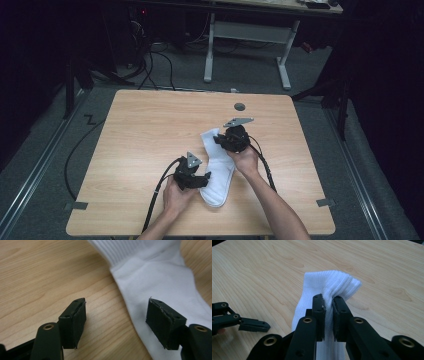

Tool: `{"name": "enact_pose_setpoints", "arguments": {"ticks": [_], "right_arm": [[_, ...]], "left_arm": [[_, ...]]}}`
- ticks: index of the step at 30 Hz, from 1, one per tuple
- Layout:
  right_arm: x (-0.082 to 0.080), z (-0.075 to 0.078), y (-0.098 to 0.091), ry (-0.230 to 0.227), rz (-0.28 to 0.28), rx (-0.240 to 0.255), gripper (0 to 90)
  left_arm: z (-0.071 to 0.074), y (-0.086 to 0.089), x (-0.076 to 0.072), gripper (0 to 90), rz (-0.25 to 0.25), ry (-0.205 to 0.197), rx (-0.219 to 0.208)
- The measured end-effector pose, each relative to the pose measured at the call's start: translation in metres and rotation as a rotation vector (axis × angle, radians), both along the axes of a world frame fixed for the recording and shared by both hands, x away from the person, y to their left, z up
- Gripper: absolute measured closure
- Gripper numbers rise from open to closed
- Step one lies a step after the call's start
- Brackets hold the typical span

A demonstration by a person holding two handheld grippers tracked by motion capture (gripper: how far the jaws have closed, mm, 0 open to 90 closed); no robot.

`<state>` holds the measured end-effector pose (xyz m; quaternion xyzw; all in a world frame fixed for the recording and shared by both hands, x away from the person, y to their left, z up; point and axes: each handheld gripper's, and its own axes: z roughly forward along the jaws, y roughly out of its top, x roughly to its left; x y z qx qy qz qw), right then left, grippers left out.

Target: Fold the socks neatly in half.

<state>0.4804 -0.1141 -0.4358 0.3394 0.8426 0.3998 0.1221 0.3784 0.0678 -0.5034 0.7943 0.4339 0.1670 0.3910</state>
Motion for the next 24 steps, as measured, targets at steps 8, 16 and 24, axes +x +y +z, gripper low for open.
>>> {"name": "enact_pose_setpoints", "arguments": {"ticks": [8,16,24], "right_arm": [[-0.001,-0.001,0.005,0.011,0.030,0.015,82.2],[-0.007,0.002,0.004,0.005,0.047,0.037,82.1],[-0.026,0.004,-0.004,0.000,0.056,0.072,82.1]], "left_arm": [[0.007,-0.014,0.020,32.7,0.051,0.003,-0.033],[0.001,-0.027,0.033,30.8,0.100,0.023,0.027],[0.001,-0.032,0.036,32.6,0.169,0.026,0.027]]}}
